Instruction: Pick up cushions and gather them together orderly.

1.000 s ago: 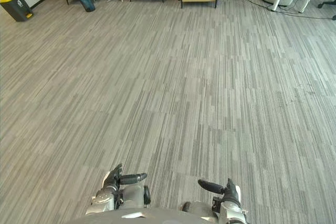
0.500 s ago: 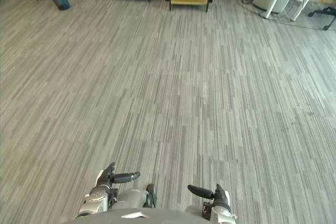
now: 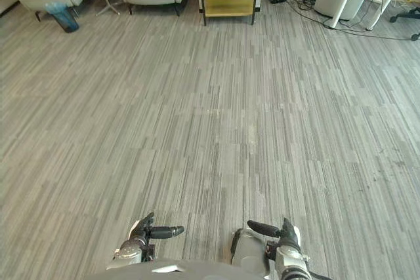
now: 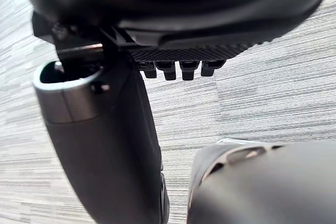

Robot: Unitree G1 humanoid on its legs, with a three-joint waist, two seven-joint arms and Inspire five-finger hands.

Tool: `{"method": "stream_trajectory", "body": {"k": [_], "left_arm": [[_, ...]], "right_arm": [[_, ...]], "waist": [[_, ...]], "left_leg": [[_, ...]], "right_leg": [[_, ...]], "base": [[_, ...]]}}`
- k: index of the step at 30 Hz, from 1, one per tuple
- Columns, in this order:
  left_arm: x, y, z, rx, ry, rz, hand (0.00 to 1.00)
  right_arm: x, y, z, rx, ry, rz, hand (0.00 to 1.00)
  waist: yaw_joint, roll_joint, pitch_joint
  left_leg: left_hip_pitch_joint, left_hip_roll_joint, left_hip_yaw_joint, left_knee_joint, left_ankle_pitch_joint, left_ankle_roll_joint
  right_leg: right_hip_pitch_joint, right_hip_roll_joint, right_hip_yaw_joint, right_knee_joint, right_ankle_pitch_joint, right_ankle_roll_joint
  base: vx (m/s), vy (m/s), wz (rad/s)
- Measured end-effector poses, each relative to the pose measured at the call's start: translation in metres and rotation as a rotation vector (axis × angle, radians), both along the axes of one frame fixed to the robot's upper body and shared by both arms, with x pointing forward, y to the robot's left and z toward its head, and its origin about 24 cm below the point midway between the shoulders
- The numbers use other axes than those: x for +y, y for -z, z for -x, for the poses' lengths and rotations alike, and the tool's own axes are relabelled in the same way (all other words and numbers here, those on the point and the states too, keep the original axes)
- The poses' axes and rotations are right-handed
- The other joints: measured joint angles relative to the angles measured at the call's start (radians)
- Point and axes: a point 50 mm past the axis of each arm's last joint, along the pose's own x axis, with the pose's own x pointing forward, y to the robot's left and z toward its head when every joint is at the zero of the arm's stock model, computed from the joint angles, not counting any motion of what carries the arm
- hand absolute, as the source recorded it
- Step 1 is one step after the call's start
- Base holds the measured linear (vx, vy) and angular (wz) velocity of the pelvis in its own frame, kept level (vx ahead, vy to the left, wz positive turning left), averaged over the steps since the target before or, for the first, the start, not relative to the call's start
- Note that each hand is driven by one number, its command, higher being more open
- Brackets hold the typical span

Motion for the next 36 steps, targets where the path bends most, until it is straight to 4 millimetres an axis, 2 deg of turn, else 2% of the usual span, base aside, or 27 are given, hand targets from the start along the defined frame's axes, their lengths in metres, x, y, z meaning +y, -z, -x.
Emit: {"method": "stream_trajectory", "body": {"k": [1,2,3,4,6,8,9,10,11,12,14,15,17,19,20,21,22,24,25,27,28,29,30,31,32,35,36], "left_arm": [[0.001,-0.001,0.0,-0.006,-0.011,0.001,1.0],[0.002,-0.002,-0.002,-0.022,-0.026,-0.001,1.0],[0.004,-0.004,-0.005,-0.044,-0.036,-0.004,1.0],[0.004,-0.005,-0.007,-0.05,-0.035,-0.004,1.0],[0.006,-0.007,-0.01,-0.064,-0.025,-0.013,1.0],[0.007,-0.009,-0.015,-0.079,-0.019,-0.017,1.0],[0.007,-0.01,-0.016,-0.083,-0.018,-0.017,1.0],[0.007,-0.01,-0.016,-0.083,-0.019,-0.018,1.0],[0.005,-0.009,-0.015,-0.082,-0.026,-0.013,1.0],[0.01,-0.011,-0.018,-0.088,-0.026,-0.026,1.0],[0.02,-0.014,-0.021,-0.101,-0.021,-0.052,1.0],[0.021,-0.013,-0.021,-0.099,-0.025,-0.053,1.0],[0.021,-0.013,-0.019,-0.093,-0.028,-0.052,1.0],[0.02,-0.012,-0.017,-0.084,-0.027,-0.05,1.0],[0.02,-0.009,-0.013,-0.064,-0.016,-0.05,1.0],[0.018,-0.008,-0.013,-0.052,0.01,-0.054,1.0],[0.017,-0.007,-0.011,-0.042,0.019,-0.053,1.0],[0.014,-0.003,-0.005,-0.007,0.049,-0.051,1.0],[0.014,-0.003,-0.004,-0.001,0.05,-0.051,1.0],[0.013,-0.002,-0.001,0.009,0.049,-0.049,1.0],[0.014,-0.001,-0.001,0.012,0.047,-0.05,1.0],[0.015,-0.001,-0.001,0.012,0.047,-0.053,1.0],[0.013,-0.001,-0.001,0.02,0.063,-0.05,1.0],[0.012,-0.001,-0.001,0.018,0.067,-0.049,1.0],[0.007,-0.001,-0.002,0.01,0.074,-0.035,1.0],[0.004,0.001,-0.001,0.018,0.079,-0.029,1.0],[0.004,0.0,-0.001,0.013,0.077,-0.029,1.0]], "right_arm": [[-0.001,0.0,0.002,0.0,-0.005,0.006,1.0],[0.0,0.0,0.005,0.003,-0.022,0.015,1.0],[0.003,0.0,0.004,0.002,-0.038,0.01,1.0],[0.005,0.0,0.004,0.001,-0.037,0.005,1.0],[0.01,0.001,0.003,-0.008,-0.02,-0.016,1.0],[0.014,0.002,0.003,-0.012,-0.006,-0.028,1.0],[0.016,0.002,0.003,-0.015,0.001,-0.034,1.0],[0.017,0.002,0.004,-0.017,0.008,-0.035,1.0],[0.017,0.003,0.005,-0.017,0.014,-0.038,1.0],[0.023,0.004,0.005,-0.014,0.011,-0.052,1.0],[0.045,0.006,0.002,-0.025,-0.006,-0.105,1.0],[0.049,0.007,0.003,-0.023,-0.004,-0.115,1.0],[0.049,0.007,0.003,-0.023,-0.008,-0.12,1.0],[0.046,0.006,0.003,-0.023,-0.011,-0.113,1.0],[0.043,0.006,0.003,-0.021,-0.019,-0.101,1.0],[0.04,0.005,0.002,-0.022,-0.023,-0.093,1.0],[0.038,0.005,0.0,-0.027,-0.027,-0.086,1.0],[0.034,0.003,-0.003,-0.037,-0.034,-0.075,1.0],[0.034,0.003,-0.004,-0.04,-0.035,-0.074,1.0],[0.033,0.001,-0.01,-0.062,-0.041,-0.071,1.0],[0.033,0.0,-0.013,-0.07,-0.046,-0.07,1.0],[0.033,0.0,-0.014,-0.072,-0.046,-0.073,1.0],[0.028,0.002,-0.01,-0.049,-0.051,-0.064,1.0],[0.026,0.002,-0.01,-0.047,-0.055,-0.06,1.0],[0.021,0.001,-0.012,-0.043,-0.067,-0.045,1.0],[0.011,0.0,-0.008,-0.032,-0.038,-0.03,1.0],[0.007,0.001,-0.001,-0.011,-0.033,-0.021,1.0]], "waist": [[0.001,0.003,0.0],[0.005,0.006,0.001],[0.013,-0.004,0.005],[0.016,-0.009,0.005],[0.018,-0.016,0.004],[0.023,-0.029,0.013],[0.024,-0.037,0.017],[0.026,-0.037,0.017],[0.033,-0.031,0.015],[0.041,-0.053,0.015],[0.046,-0.113,0.009],[0.048,-0.12,0.005],[0.055,-0.124,0.0],[0.066,-0.12,-0.003],[0.064,-0.114,-0.008],[0.057,-0.11,-0.008],[0.053,-0.104,-0.005],[0.034,-0.088,-0.011],[0.029,-0.086,-0.012],[0.013,-0.078,-0.01],[0.012,-0.08,-0.011],[0.01,-0.08,-0.01],[0.008,-0.073,-0.019],[0.013,-0.068,-0.021],[0.014,-0.047,-0.012],[-0.003,-0.029,-0.014],[-0.007,-0.024,-0.01]], "left_leg": [[-0.045,0.023,0.002,0.1,0.035,-0.02],[-0.113,0.058,0.023,0.258,0.03,-0.005],[-0.181,0.074,0.065,0.35,-0.008,0.029],[-0.203,0.074,0.09,0.358,-0.029,0.033],[-0.28,0.055,0.176,0.22,-0.099,0.056],[-0.294,-0.011,0.201,-0.073,-0.095,0.072],[-0.29,-0.047,0.194,-0.248,-0.035,0.083],[-0.289,-0.065,0.183,-0.352,0.025,0.089],[-0.285,-0.075,0.164,-0.406,0.153,0.093],[-0.267,-0.1,0.169,-0.413,0.2,0.12],[-0.269,-0.14,0.175,-0.381,0.138,0.139],[-0.272,-0.143,0.178,-0.354,0.112,0.145],[-0.24,-0.159,0.197,-0.304,0.034,0.161],[-0.196,-0.167,0.219,-0.315,0.008,0.168],[-0.149,-0.174,0.228,-0.338,-0.004,0.182],[-0.092,-0.182,0.227,-0.379,-0.013,0.187],[-0.048,-0.183,0.225,-0.413,-0.015,0.189],[0.043,-0.174,0.216,-0.486,-0.015,0.189],[0.06,-0.168,0.213,-0.498,-0.014,0.187],[0.091,-0.132,0.198,-0.521,-0.024,0.168],[0.094,-0.12,0.193,-0.523,-0.032,0.151],[0.098,-0.111,0.187,-0.523,-0.037,0.142],[0.111,-0.09,0.146,-0.526,-0.05,0.119],[0.109,-0.083,0.137,-0.527,-0.049,0.119],[0.112,-0.069,0.119,-0.525,-0.049,0.117],[0.085,-0.048,0.102,-0.43,-0.05,0.096],[0.024,-0.023,0.082,-0.257,-0.058,0.045]], "right_leg": [[0.036,0.014,-0.011,-0.023,-0.006,-0.007],[0.092,0.035,-0.023,-0.057,-0.021,-0.022],[0.147,0.043,-0.026,-0.096,-0.024,-0.022],[0.164,0.042,-0.026,-0.112,-0.022,-0.019],[0.227,0.032,-0.028,-0.18,-0.008,0.004],[0.276,-0.003,-0.028,-0.215,-0.008,0.02],[0.296,-0.021,-0.028,-0.226,-0.014,0.037],[0.31,-0.029,-0.027,-0.233,-0.024,0.056],[0.327,-0.027,-0.019,-0.237,-0.042,0.084],[0.346,-0.05,-0.007,-0.239,-0.053,0.102],[0.346,-0.098,0.025,-0.224,-0.034,0.106],[0.347,-0.105,0.039,-0.211,-0.028,0.114],[0.322,-0.136,0.093,-0.082,-0.024,0.12],[0.258,-0.167,0.135,0.087,-0.009,0.136],[0.188,-0.196,0.157,0.267,0.014,0.149],[0.126,-0.219,0.133,0.402,-0.005,0.144],[0.091,-0.222,0.102,0.452,-0.027,0.135],[0.01,-0.208,0.013,0.428,-0.077,0.09],[-0.009,-0.197,-0.009,0.386,-0.083,0.079],[-0.089,-0.135,-0.031,0.18,-0.07,0.078],[-0.112,-0.108,-0.017,0.079,-0.032,0.085],[-0.117,-0.095,-0.008,0.039,0.029,0.076],[-0.088,-0.049,-0.006,-0.008,0.106,0.027],[-0.088,-0.041,-0.003,-0.007,0.102,0.021],[-0.09,-0.028,-0.006,0.015,0.062,0.009],[-0.051,-0.015,-0.033,-0.004,0.026,-0.001],[0.014,0.001,-0.058,-0.051,0.019,-0.005]], "base": [[0.29,-0.12,0.47],[0.34,-0.102,0.27],[0.34,-0.081,0.12],[0.3,-0.029,-0.04],[0.32,0.014,-0.1],[0.43,0.116,-0.06],[0.41,0.145,-0.03],[0.33,0.136,-0.08],[0.44,0.186,-0.06],[0.43,0.173,0.01],[0.49,0.188,0.1],[0.4,0.162,0.04],[0.34,0.166,-0.15],[0.33,0.165,-0.32],[0.35,0.134,-0.23],[0.47,0.164,-0.14],[0.37,0.085,0.0],[0.32,0.031,0.08],[0.34,-0.089,0.13],[0.27,-0.149,0.18],[0.16,-0.135,0.17],[0.3,-0.25,0.29],[0.32,-0.26,0.22],[0.38,-0.337,0.13],[0.3,-0.298,-0.03],[0.31,-0.306,0.23],[0.28,-0.236,0.48]]}}
